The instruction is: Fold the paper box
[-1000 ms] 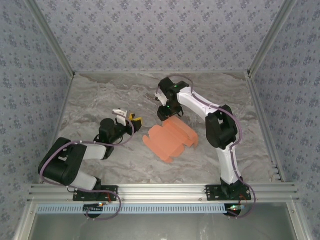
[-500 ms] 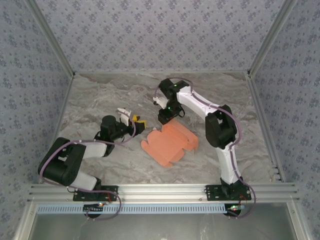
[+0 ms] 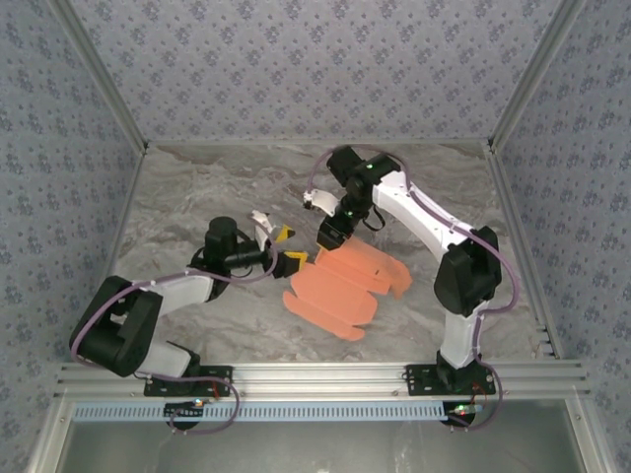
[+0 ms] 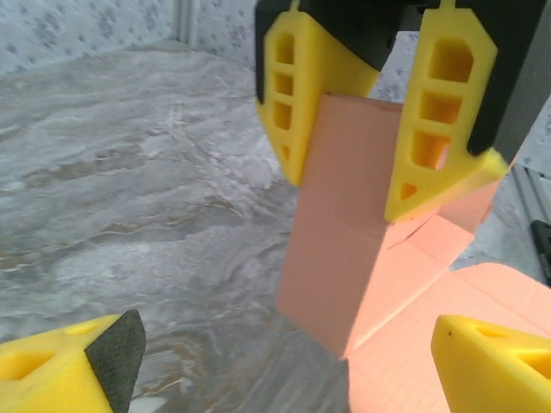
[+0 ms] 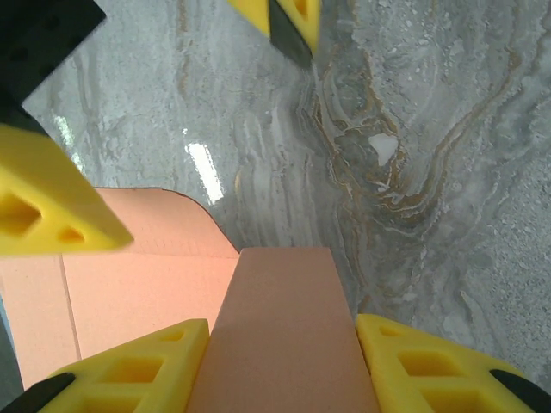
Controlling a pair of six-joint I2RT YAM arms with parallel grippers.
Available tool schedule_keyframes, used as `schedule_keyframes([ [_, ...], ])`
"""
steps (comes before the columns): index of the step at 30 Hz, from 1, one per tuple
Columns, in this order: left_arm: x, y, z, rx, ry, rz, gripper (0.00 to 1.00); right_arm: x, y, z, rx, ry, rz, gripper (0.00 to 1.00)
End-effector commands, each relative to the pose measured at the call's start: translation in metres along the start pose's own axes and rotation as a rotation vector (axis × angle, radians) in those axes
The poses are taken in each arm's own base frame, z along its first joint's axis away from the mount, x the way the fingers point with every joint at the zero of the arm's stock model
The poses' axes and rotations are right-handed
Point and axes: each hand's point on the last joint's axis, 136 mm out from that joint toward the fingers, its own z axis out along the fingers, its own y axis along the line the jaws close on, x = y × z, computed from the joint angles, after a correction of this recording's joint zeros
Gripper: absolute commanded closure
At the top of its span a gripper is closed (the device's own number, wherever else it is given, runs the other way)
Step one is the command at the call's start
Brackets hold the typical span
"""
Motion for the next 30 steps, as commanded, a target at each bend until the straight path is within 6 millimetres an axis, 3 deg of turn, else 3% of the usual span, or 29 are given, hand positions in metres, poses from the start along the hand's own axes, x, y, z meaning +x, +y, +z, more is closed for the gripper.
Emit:
schedule_keyframes([
  [1, -0.004, -0.022, 0.009, 0.082, 0.06, 0.059, 0.1, 0.004, 0.016, -0.007, -0.039, -0.011, -0.051, 0.7],
  [4, 0.004, -0.022, 0.01, 0.075, 0.063, 0.056, 0.05, 0.008, 0.023, -0.01, -0.048, -0.041, -0.123, 0.7],
  [10, 0.006, -0.025, 0.026, 0.136, 0.112, 0.046, 0.09, 0.013, 0.042, -0.02, -0.043, -0.133, -0.323, 0.71],
  [17, 0.004, -0.055, 0.046, 0.286, 0.121, 0.083, 0.14, 0.016, 0.043, -0.021, -0.061, -0.115, -0.331, 0.69],
  [21, 0.007, -0.061, 0.048, 0.324, 0.12, 0.081, 0.19, 0.017, 0.047, -0.024, -0.078, -0.125, -0.349, 0.69],
  [30, 0.008, -0.077, 0.043, 0.422, 0.125, 0.062, 0.14, 0.025, 0.041, -0.026, -0.044, -0.096, -0.385, 0.68],
])
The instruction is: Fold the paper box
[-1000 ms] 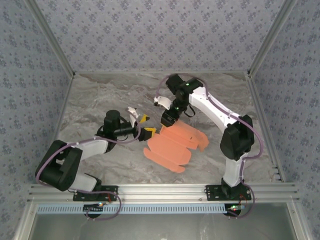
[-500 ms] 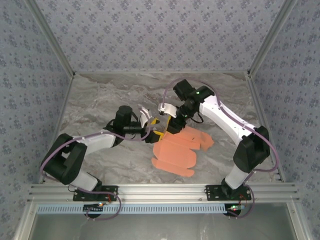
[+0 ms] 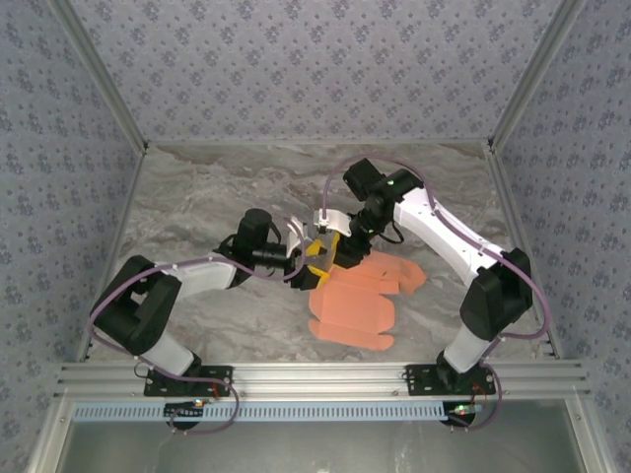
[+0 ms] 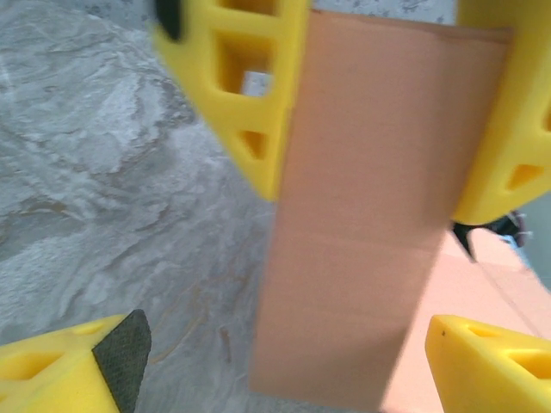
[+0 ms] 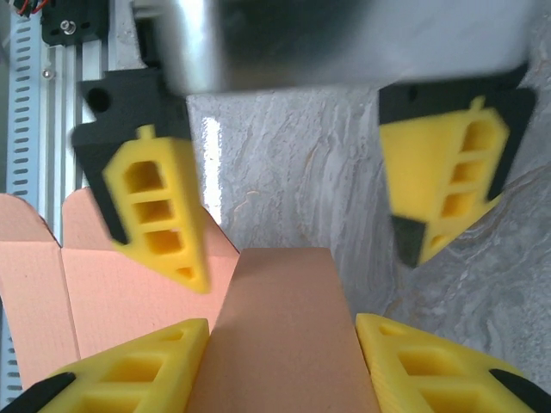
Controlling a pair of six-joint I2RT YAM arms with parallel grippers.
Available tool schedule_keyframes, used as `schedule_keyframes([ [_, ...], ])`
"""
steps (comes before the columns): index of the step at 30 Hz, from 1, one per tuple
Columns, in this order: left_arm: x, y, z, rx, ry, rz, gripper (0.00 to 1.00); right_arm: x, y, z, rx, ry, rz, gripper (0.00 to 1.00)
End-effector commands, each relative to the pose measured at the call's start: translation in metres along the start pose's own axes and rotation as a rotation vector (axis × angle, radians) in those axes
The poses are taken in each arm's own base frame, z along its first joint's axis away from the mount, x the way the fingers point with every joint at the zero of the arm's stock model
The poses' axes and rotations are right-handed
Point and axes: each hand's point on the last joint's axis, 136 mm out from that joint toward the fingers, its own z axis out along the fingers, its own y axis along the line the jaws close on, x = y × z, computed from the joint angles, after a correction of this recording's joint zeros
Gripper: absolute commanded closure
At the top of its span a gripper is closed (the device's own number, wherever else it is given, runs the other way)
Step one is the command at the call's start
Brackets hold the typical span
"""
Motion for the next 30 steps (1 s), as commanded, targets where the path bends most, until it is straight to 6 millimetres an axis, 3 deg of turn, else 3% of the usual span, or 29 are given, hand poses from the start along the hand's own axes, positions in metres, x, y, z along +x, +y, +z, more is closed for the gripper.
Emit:
schedule_keyframes([
  [1, -0.008, -0.016, 0.003, 0.096, -0.004, 0.033, 0.13, -0.003, -0.005, -0.005, 0.034, -0.007, -0.042, 0.69],
  [6, 0.003, -0.014, 0.006, 0.073, 0.041, 0.048, 0.14, 0.004, -0.01, -0.003, 0.073, 0.029, -0.058, 0.68],
  [11, -0.007, -0.004, 0.009, 0.03, -0.004, 0.082, 0.32, -0.004, -0.001, -0.002, 0.04, -0.008, -0.069, 0.68],
  [18, -0.009, -0.006, 0.014, 0.025, 0.007, 0.123, 0.41, -0.009, 0.001, -0.004, 0.027, -0.033, -0.068, 0.68],
  [24, -0.007, -0.012, 0.015, 0.03, -0.006, 0.155, 0.56, -0.007, 0.002, -0.004, 0.027, -0.03, -0.063, 0.66],
  [27, -0.008, -0.014, 0.014, 0.04, -0.002, 0.161, 0.64, -0.009, 0.001, -0.006, 0.042, -0.046, -0.048, 0.58],
  [30, -0.003, -0.008, 0.015, 0.005, 0.008, 0.15, 0.67, -0.014, -0.006, -0.014, 0.089, -0.101, -0.029, 0.44],
])
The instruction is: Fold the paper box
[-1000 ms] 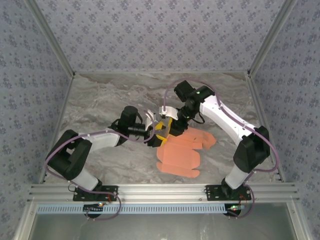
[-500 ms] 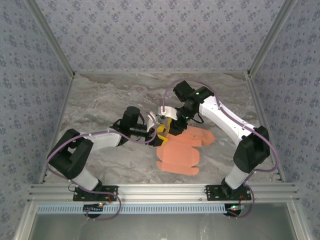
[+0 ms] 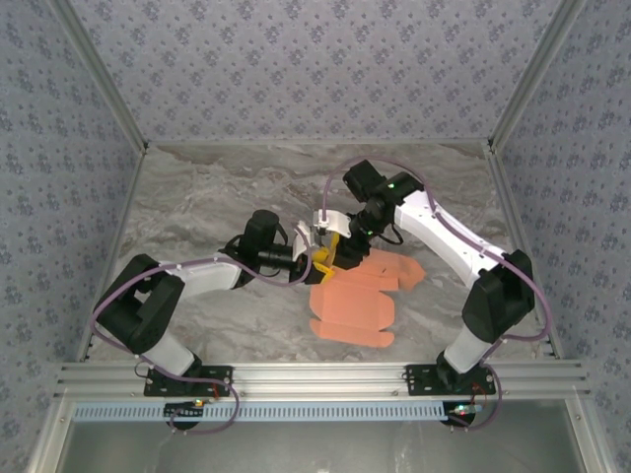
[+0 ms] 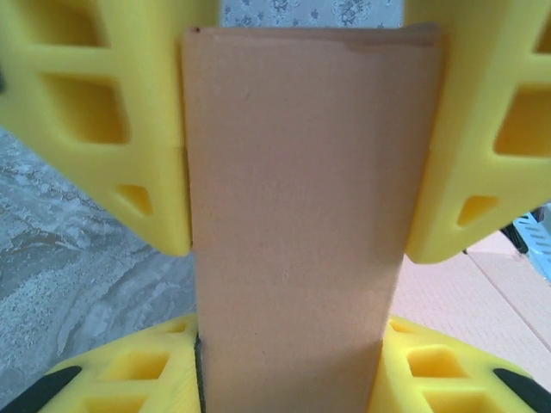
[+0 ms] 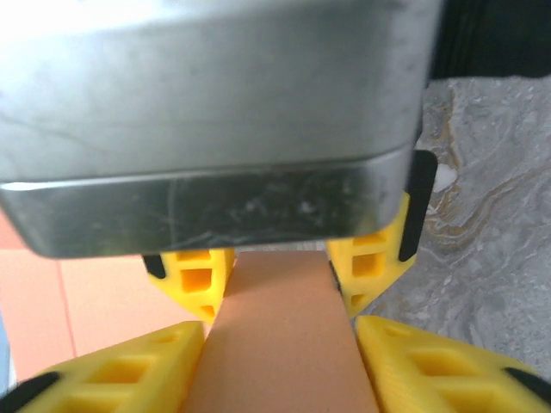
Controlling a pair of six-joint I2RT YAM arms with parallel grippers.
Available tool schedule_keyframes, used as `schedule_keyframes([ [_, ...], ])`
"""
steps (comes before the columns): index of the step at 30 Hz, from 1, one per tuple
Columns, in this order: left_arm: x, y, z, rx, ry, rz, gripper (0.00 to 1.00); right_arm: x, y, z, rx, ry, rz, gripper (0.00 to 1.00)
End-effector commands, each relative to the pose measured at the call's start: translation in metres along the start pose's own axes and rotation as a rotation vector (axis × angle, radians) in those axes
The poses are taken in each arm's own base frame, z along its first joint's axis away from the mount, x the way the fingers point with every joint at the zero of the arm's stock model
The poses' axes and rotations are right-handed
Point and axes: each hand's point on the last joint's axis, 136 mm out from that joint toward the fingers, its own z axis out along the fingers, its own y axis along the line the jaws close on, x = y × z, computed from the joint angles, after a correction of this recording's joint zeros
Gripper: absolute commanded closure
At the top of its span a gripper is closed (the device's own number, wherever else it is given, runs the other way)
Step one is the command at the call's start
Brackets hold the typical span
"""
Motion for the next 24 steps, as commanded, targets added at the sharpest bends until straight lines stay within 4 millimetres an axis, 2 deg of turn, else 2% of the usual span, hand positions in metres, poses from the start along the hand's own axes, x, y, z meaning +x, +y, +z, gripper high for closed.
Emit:
schedule_keyframes([
  [1, -0.001, -0.002, 0.002, 0.0, -0.007, 0.019, 0.67, -0.016, -0.004, -0.02, 0.067, -0.11, -0.005, 0.4],
  [6, 0.012, 0.014, 0.008, -0.043, -0.002, -0.064, 0.67, -0.022, -0.015, -0.051, 0.153, -0.271, 0.059, 0.33],
  [9, 0.024, 0.028, 0.014, -0.068, -0.003, -0.134, 0.66, -0.013, -0.03, -0.065, 0.226, -0.351, 0.131, 0.31],
  [12, 0.031, 0.044, 0.017, -0.108, -0.047, -0.217, 0.66, 0.013, -0.059, -0.078, 0.415, -0.356, 0.239, 0.31],
  [15, 0.041, 0.064, 0.019, -0.179, -0.085, -0.346, 0.65, 0.055, -0.096, -0.097, 0.634, -0.384, 0.535, 0.32],
  [17, 0.052, 0.078, 0.021, -0.229, -0.089, -0.463, 0.65, 0.077, -0.1, -0.103, 0.643, -0.439, 0.713, 0.33],
  [19, 0.057, 0.085, 0.021, -0.251, -0.111, -0.536, 0.65, 0.095, -0.098, -0.102, 0.629, -0.461, 0.811, 0.34],
  [24, 0.056, 0.08, 0.017, -0.246, -0.144, -0.554, 0.64, 0.126, -0.091, -0.079, 0.56, -0.437, 0.887, 0.36],
])
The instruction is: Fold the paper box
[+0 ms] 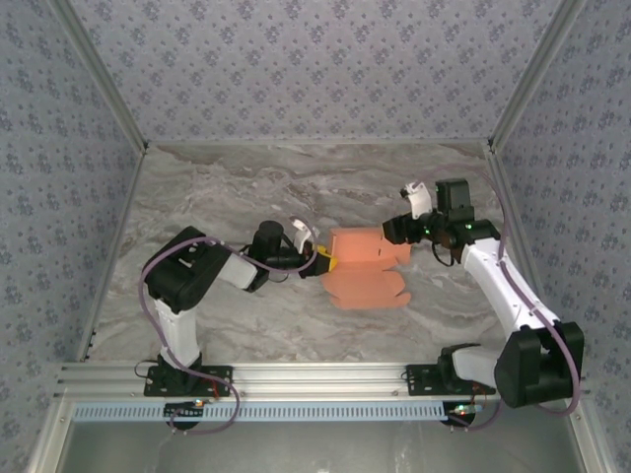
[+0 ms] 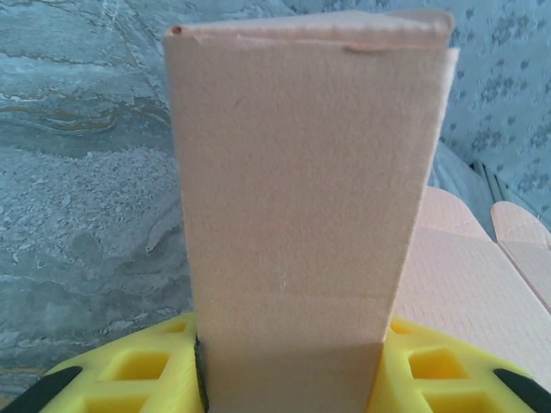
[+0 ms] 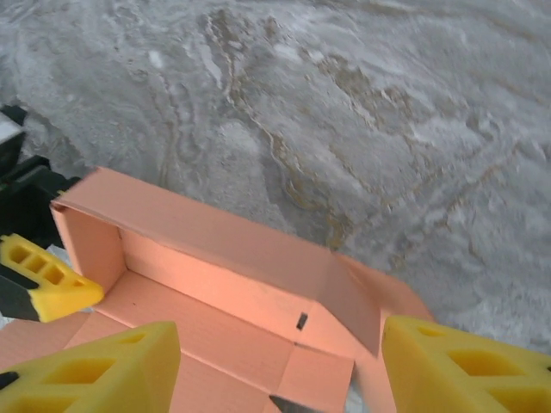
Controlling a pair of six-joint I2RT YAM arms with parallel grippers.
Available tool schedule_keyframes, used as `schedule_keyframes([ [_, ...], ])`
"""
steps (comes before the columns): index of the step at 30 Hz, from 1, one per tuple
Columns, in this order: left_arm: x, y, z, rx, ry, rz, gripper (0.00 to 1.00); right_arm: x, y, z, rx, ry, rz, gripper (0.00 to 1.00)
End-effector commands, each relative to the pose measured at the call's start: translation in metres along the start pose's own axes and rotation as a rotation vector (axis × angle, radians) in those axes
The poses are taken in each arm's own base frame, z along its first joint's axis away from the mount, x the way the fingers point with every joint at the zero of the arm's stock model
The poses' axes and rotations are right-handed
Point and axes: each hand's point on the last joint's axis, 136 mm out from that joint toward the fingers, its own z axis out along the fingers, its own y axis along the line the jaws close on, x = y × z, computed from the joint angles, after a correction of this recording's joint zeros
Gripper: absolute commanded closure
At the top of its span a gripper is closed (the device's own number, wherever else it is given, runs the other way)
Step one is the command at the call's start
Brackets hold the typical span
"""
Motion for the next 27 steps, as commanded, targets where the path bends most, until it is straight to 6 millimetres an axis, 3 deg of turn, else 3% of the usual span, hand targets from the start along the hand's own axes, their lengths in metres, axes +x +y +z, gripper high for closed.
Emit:
schedule_keyframes([
  [1, -0.004, 0.005, -0.005, -0.031, -0.04, -0.049, 0.64, 0.009, -0.004, 0.006, -0.025, -0.005, 0.099, 0.37],
  [8, -0.004, 0.001, -0.009, -0.035, -0.015, -0.032, 0.63, 0.02, -0.016, 0.04, -0.05, 0.051, 0.051, 0.48],
  [15, -0.002, 0.002, -0.01, -0.039, -0.014, -0.046, 0.63, 0.021, -0.023, 0.054, -0.065, 0.099, 0.019, 0.44],
  [22, -0.001, 0.004, -0.008, -0.037, -0.021, -0.065, 0.63, 0.038, -0.014, 0.072, -0.089, 0.151, 0.014, 0.48],
  [27, 0.001, 0.007, -0.007, -0.039, -0.026, -0.078, 0.63, 0.035, 0.0, 0.074, -0.133, 0.138, 0.054, 0.54],
])
